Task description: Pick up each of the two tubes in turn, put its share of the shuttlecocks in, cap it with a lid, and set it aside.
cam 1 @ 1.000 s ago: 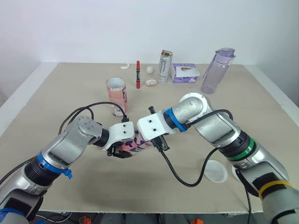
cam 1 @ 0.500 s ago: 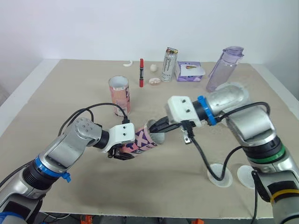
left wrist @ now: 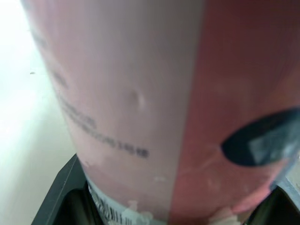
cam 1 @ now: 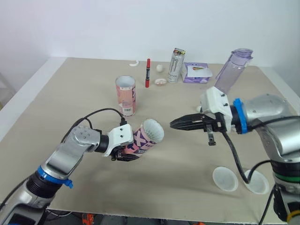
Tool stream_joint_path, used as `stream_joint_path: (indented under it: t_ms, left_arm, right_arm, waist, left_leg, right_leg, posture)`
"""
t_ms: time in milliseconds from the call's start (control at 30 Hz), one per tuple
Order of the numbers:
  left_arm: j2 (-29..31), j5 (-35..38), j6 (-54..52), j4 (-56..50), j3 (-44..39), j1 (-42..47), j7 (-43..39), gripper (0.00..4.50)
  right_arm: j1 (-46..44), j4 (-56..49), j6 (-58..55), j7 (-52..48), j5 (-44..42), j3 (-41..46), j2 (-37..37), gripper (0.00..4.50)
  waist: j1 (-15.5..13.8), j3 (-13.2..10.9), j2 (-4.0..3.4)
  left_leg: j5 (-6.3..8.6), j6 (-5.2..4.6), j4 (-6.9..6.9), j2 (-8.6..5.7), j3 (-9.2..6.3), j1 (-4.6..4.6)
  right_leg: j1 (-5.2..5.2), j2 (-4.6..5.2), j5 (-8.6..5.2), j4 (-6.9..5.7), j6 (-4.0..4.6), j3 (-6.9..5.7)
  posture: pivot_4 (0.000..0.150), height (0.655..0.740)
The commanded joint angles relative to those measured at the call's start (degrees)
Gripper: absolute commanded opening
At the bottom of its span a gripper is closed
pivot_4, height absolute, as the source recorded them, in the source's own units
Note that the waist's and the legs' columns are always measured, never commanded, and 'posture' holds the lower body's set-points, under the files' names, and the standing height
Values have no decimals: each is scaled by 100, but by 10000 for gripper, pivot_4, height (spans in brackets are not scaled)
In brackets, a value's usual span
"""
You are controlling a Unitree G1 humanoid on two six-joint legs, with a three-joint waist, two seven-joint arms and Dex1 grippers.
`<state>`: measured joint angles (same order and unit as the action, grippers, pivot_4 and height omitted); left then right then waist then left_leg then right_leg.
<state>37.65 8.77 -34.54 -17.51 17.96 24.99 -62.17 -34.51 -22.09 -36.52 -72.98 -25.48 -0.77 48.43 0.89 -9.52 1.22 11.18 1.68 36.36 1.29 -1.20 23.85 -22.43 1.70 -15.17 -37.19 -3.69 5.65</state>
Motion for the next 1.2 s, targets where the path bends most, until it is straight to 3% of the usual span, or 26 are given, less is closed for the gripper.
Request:
stream_joint_path:
  t_ms: [33, 167, 367, 567, 967, 1200]
  left_arm:
    - [-550, 326, 864, 213, -226, -292, 224, 27982]
    - [-1100, 534, 1661, 573, -379, -433, 295, 27982]
    - [-1776, 752, 2373, 1174, -344, -456, 258, 27982]
    - [-2117, 488, 3132, 2082, -9, -404, 70, 27982]
    - [-2180, 248, 3530, 2156, 485, -545, -193, 27982]
    - [-2046, 200, 3279, 1960, 757, -705, -312, 27982]
  right_arm:
    - [573, -276, -80, 164, -331, 710, 282, 749]
    - [988, -270, -91, 260, -454, 1036, 495, 749]
    - [1492, -101, 18, 176, -449, 1392, 938, 749]
    - [1955, -97, -50, 170, -552, 1699, 1256, 749]
    - [3295, -247, -202, -14, -576, 2508, 1754, 749]
    - [4298, -31, 132, -334, -77, 3016, 1996, 749]
  waist:
    - [-11, 0, 0]
    - [5, -16, 7]
    - [9, -26, 1]
    - [24, -27, 0]
    - [23, -23, -5]
    - [24, -20, -10]
  left_leg:
    - [-4, -8, 2, -10, 6, 27]
    - [-5, -21, 10, -52, 8, 139]
    - [-5, -20, 2, -52, -2, 141]
    - [-7, -21, 11, -50, 0, 129]
    - [-9, -22, 19, -51, -3, 128]
    - [-9, -22, 23, -49, -4, 118]
  right_leg:
    - [-6, 22, 1, 13, -13, -7]
    - [-89, 43, 53, 11, -52, -7]
    - [-84, 31, 51, 9, -50, -14]
    - [-73, 21, 52, 7, -54, -8]
    - [-65, 15, 55, 7, -65, 4]
    - [-53, 12, 55, 6, -66, 2]
  posture:
    - [1500, 7400]
    - [1500, 7400]
    - [1500, 7400]
    - [1500, 7400]
    - [1500, 7400]
    - [1500, 7400]
